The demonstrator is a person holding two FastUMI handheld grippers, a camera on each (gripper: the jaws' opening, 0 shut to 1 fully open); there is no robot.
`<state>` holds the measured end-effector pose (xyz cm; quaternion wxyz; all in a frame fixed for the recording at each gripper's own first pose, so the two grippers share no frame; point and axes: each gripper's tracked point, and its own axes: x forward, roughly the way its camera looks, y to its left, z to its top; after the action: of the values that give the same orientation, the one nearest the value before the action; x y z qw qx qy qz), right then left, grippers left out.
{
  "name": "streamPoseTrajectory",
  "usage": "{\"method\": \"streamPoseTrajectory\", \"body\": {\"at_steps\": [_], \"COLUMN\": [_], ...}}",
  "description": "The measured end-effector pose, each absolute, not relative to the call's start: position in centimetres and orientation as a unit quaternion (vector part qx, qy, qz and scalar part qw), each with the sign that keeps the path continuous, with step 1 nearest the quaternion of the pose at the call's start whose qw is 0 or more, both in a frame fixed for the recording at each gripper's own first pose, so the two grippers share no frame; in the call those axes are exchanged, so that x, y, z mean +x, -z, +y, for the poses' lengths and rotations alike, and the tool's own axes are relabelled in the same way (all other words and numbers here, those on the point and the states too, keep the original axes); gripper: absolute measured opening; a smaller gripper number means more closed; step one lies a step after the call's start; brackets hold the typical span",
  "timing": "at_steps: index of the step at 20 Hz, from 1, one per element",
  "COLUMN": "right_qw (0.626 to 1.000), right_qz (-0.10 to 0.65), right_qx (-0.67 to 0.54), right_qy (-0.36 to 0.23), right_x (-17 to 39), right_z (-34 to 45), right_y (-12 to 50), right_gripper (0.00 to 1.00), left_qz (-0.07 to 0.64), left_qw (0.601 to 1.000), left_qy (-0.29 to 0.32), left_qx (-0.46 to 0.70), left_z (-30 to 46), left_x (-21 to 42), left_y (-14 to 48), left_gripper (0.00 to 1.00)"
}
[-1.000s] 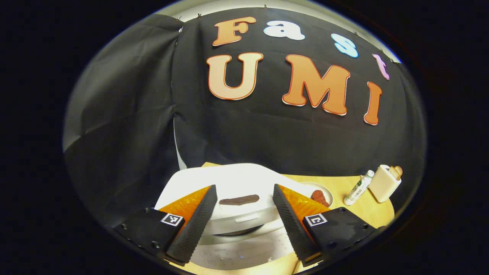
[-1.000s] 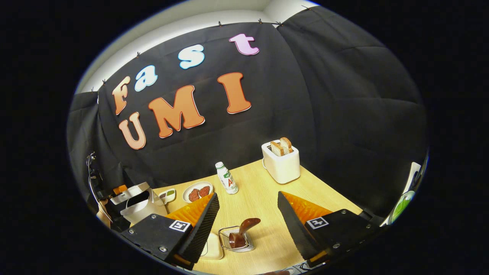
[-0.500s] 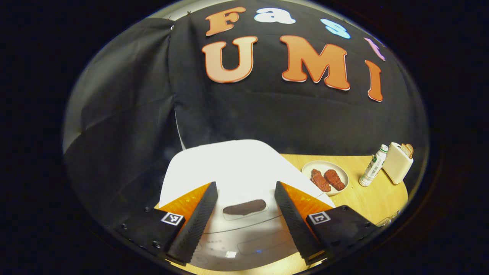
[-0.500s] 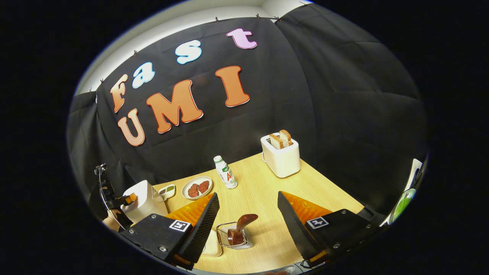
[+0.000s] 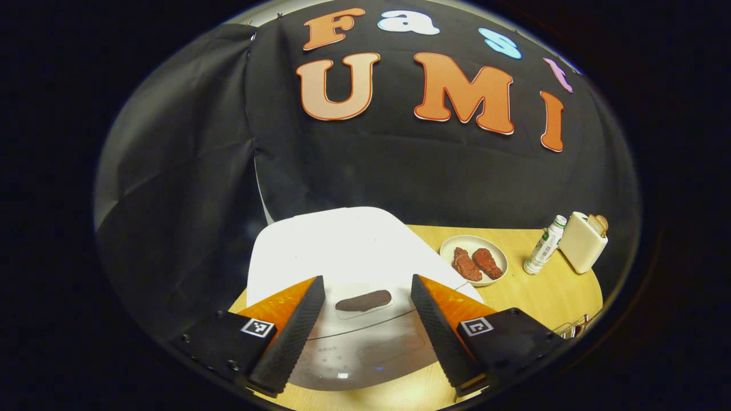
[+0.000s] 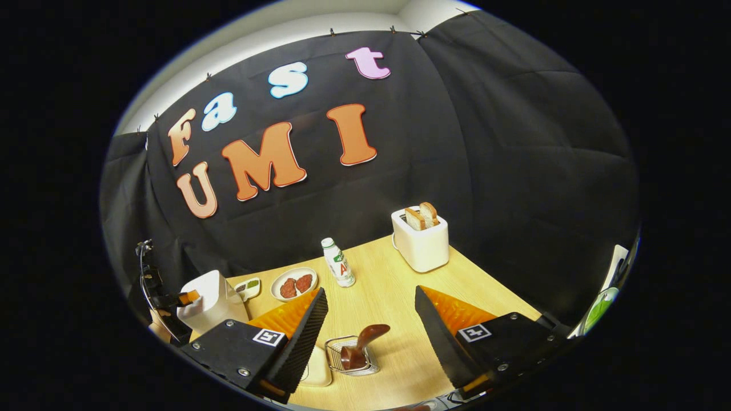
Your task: Close the left gripper, press the button to open the rice cooker; take a wooden spoon from the chopstick holder with the right hand, scoop a spoonful of rice and pour it into the rice cooker, then put the wooden spoon back into the chopstick holder.
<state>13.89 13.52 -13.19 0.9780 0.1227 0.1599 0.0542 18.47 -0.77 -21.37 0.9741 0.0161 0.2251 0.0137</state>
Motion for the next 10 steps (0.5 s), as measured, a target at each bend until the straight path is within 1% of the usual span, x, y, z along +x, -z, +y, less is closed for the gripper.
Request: {"method": "streamPoseTrajectory", "body": {"at_steps": [4, 7, 10], "right_qw": [0.983, 0.985, 0.988], "right_qz": [0.139, 0.117, 0.099], "right_qx": [0.103, 0.093, 0.082], "right_qy": [-0.067, -0.081, -0.088], "right_x": [14.2, 14.2, 14.3], "right_z": [15.4, 16.7, 17.7], "right_y": [10.9, 8.6, 6.7], "right_gripper": [0.95, 0.95, 0.94], "left_qz": [0.171, 0.132, 0.078], "left_qw": [0.985, 0.991, 0.996], "left_qy": [-0.001, 0.023, 0.007], "left_qx": [0.005, -0.025, -0.033], "left_z": [-1.0, -1.7, 0.0], "left_x": [16.3, 14.2, 12.5], "left_y": [14.1, 8.2, 2.1], "left_gripper": [1.0, 1.0, 1.0]}}
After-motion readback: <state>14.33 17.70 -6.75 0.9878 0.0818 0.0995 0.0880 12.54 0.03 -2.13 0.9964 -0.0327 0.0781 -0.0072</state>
